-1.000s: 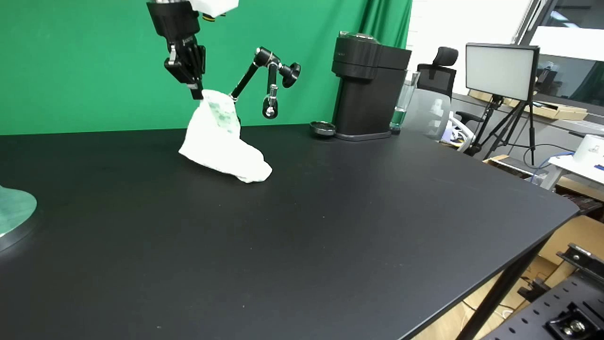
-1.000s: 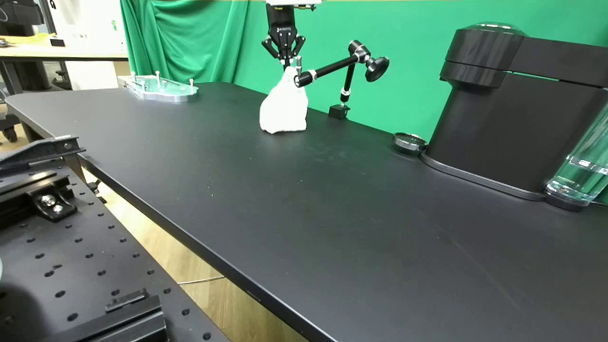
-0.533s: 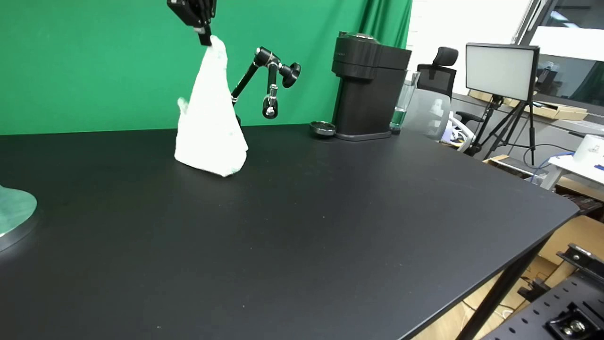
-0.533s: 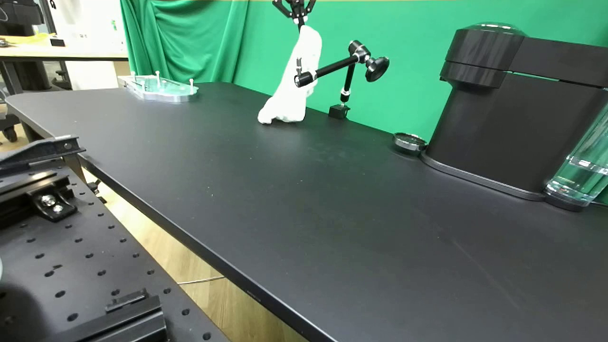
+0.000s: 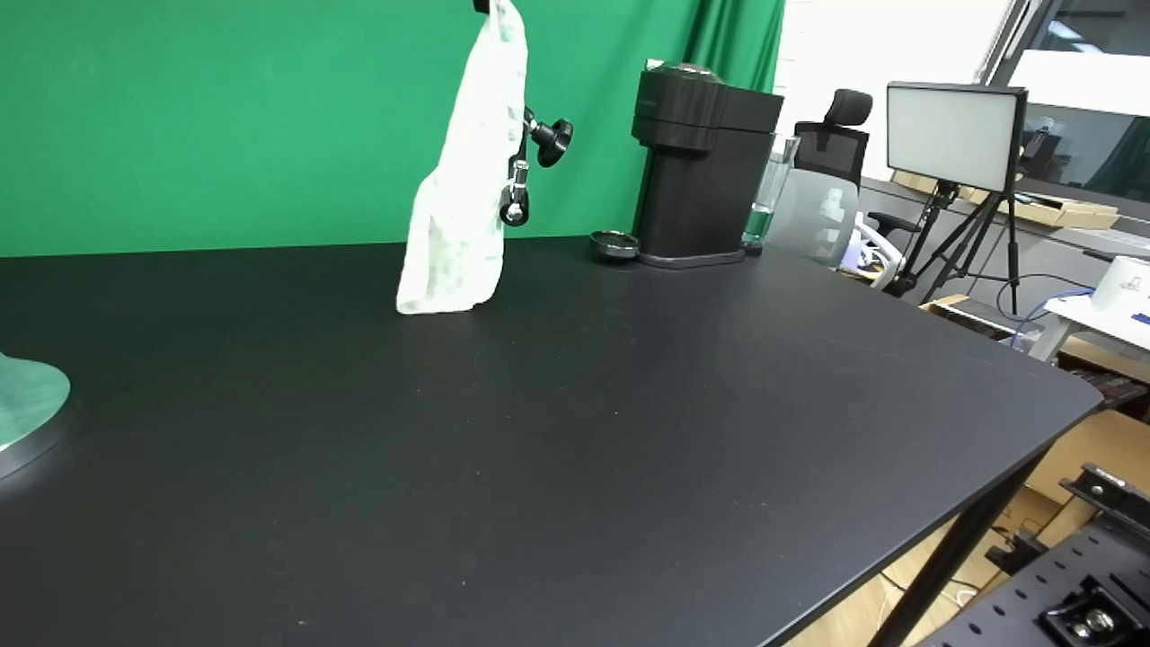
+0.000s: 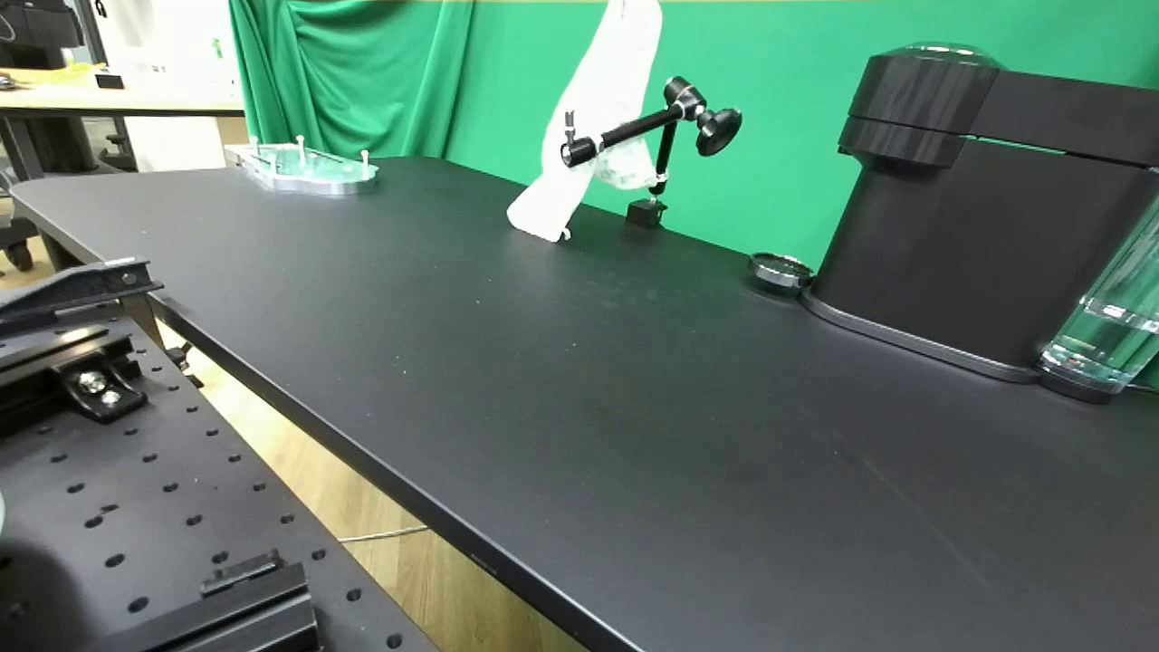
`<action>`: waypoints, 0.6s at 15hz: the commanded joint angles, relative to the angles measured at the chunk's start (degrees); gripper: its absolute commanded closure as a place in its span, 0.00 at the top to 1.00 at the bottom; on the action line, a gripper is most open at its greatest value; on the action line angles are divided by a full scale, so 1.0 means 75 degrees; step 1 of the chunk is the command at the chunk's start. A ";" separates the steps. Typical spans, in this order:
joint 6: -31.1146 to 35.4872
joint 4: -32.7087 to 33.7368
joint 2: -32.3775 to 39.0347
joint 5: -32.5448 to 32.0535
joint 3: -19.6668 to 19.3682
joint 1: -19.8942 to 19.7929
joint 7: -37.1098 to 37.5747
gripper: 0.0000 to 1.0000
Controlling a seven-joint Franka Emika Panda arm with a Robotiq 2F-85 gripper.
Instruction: Hang the cloth on the black stand
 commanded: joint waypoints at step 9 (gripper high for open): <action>0.1002 -0.3837 -0.2701 -0.0194 -0.0085 -0.1621 0.3420 0.00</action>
